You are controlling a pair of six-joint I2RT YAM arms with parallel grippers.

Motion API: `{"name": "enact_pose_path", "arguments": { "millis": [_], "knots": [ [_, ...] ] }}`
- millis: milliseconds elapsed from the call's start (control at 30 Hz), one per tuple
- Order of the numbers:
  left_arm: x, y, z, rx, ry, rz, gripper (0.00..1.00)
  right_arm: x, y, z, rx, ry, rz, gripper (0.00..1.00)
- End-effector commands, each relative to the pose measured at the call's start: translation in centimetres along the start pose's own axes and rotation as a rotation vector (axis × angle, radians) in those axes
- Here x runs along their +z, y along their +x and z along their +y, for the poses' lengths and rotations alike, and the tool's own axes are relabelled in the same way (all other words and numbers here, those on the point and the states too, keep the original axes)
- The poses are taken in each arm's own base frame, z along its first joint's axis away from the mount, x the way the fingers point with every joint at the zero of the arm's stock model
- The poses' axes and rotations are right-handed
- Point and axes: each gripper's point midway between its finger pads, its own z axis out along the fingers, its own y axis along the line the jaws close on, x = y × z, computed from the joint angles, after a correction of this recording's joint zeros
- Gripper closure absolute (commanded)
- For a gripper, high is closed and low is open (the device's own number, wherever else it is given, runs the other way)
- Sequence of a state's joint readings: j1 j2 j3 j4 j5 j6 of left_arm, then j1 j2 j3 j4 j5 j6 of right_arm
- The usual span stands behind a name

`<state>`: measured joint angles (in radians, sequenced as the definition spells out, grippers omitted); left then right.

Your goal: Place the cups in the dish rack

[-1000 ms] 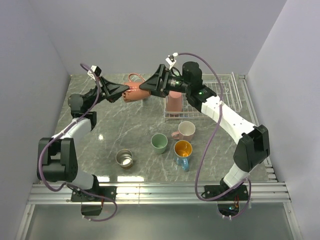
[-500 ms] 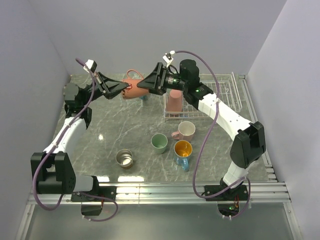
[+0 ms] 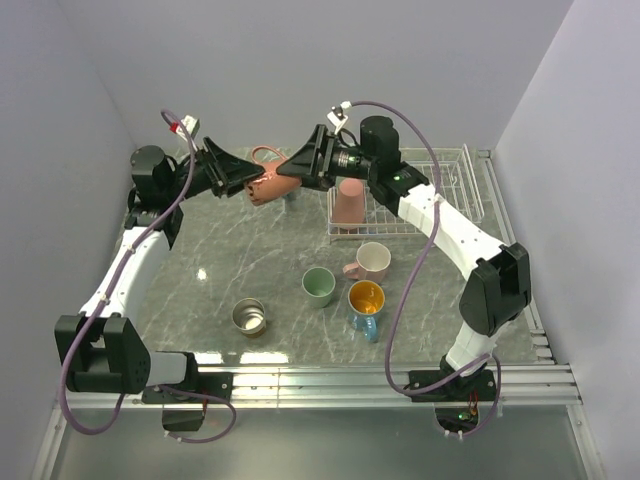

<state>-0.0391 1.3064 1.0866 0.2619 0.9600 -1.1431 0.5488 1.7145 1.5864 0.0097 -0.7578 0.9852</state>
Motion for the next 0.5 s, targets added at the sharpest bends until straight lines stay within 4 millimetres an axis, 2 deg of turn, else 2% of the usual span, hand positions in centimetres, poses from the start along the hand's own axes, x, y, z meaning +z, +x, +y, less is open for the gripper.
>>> {"name": "enact_pose_path", "arguments": {
  "millis": [0,233,467],
  "knots": [
    [0.0,0.0,1.0,0.045,-0.058,-0.014,0.40,-3.3,-2.4,7.5,-0.160,-0.175,-0.061,1.00],
    [-0.1,-0.3,1.4,0.052,-0.074,-0.022,0.36,-6.4,-4.3,6.7,-0.171,-0.135,-0.127,1.00],
    [0.0,-0.4,1.2,0.051,-0.056,-0.022,0.37,-7.3,-4.2,6.0,-0.168,-0.109,-0.142,1.00]
  ]
}}
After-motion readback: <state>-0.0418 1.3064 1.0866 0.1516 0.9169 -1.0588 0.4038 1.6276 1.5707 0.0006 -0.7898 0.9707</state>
